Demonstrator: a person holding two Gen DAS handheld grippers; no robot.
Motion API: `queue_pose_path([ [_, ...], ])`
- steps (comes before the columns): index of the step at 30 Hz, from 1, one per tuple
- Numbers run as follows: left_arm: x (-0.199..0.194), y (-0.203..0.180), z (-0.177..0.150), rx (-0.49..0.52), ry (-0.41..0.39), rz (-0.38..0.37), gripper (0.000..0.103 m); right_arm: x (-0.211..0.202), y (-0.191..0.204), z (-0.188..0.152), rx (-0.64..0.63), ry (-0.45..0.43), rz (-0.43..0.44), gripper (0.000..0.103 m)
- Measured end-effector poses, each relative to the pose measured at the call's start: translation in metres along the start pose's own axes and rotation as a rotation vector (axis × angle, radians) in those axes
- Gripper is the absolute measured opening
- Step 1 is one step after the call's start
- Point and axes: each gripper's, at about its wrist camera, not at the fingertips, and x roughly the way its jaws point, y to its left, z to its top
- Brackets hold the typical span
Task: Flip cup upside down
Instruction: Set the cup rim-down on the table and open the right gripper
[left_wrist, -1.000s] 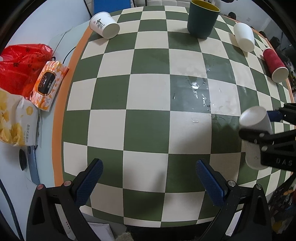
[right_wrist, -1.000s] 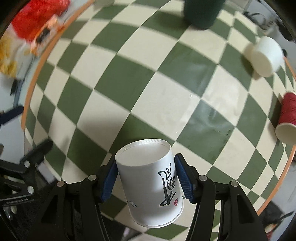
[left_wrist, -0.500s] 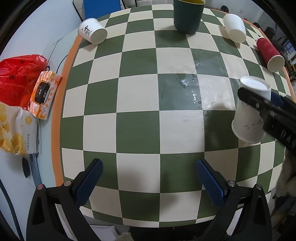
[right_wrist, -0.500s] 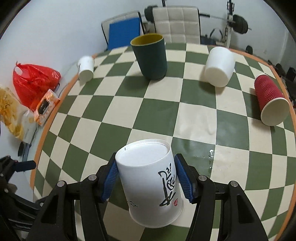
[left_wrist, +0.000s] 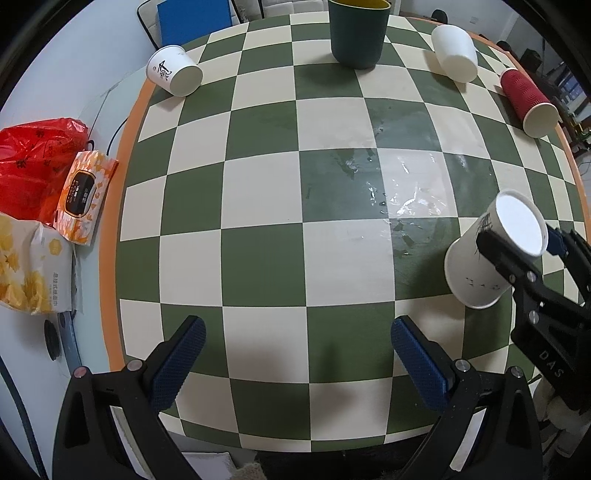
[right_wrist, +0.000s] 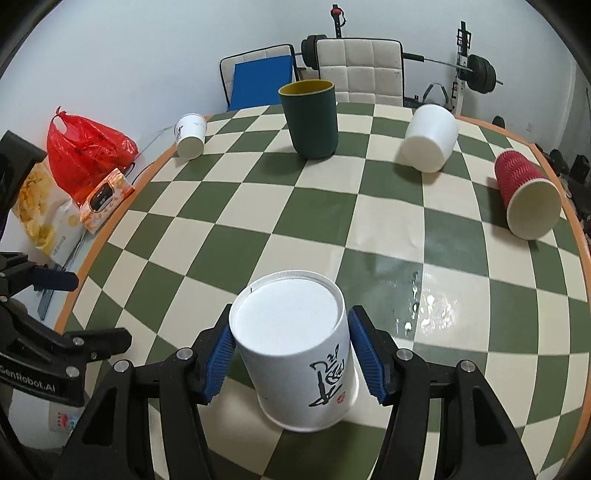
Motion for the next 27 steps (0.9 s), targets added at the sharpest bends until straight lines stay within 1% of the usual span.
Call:
queue_pose_path([
  [2,-0.002,-0.001,-0.001,0.005,-0.004,-0.001,0.103,-0.001,0.000,-0.004,0.001,0.012,-0.004,0.063],
  [6,-0.004,-0.002,-0.001,0.011,-0.008,-0.008,0.103,0.000,0.001,-0.014,0.018,0.062,-0.020,0.063],
  [11,-0.006,-0.003,-0.001,0.020,-0.014,-0.012,0.103,0.000,0.001,-0.018,0.043,0.104,-0.041,0.063],
  [12,-0.007,-0.003,-0.002,0.022,-0.014,-0.014,0.103,-0.001,0.000,-0.018,0.052,0.117,-0.051,0.065],
  [13,-0.008,-0.004,-0.002,0.024,-0.016,-0.015,0.103,-0.001,0.000,-0.018,0.056,0.125,-0.062,0.069],
  [17,-0.014,-0.005,-0.002,0.035,-0.030,-0.019,0.103,-0.006,0.000,-0.017,0.085,0.157,-0.099,0.079],
  [18,-0.015,-0.006,-0.001,0.037,-0.033,-0.020,0.103,-0.008,-0.001,-0.016,0.097,0.164,-0.101,0.084],
  [20,-0.020,-0.006,-0.002,0.041,-0.041,-0.023,0.103,-0.013,-0.001,-0.015,0.117,0.176,-0.120,0.088],
  [21,-0.023,-0.006,-0.002,0.042,-0.047,-0.030,0.103,-0.017,0.000,-0.013,0.127,0.187,-0.130,0.092],
  [27,-0.046,-0.005,-0.006,0.043,-0.074,-0.056,0.103,-0.049,0.007,-0.009,0.173,0.202,-0.198,0.094],
])
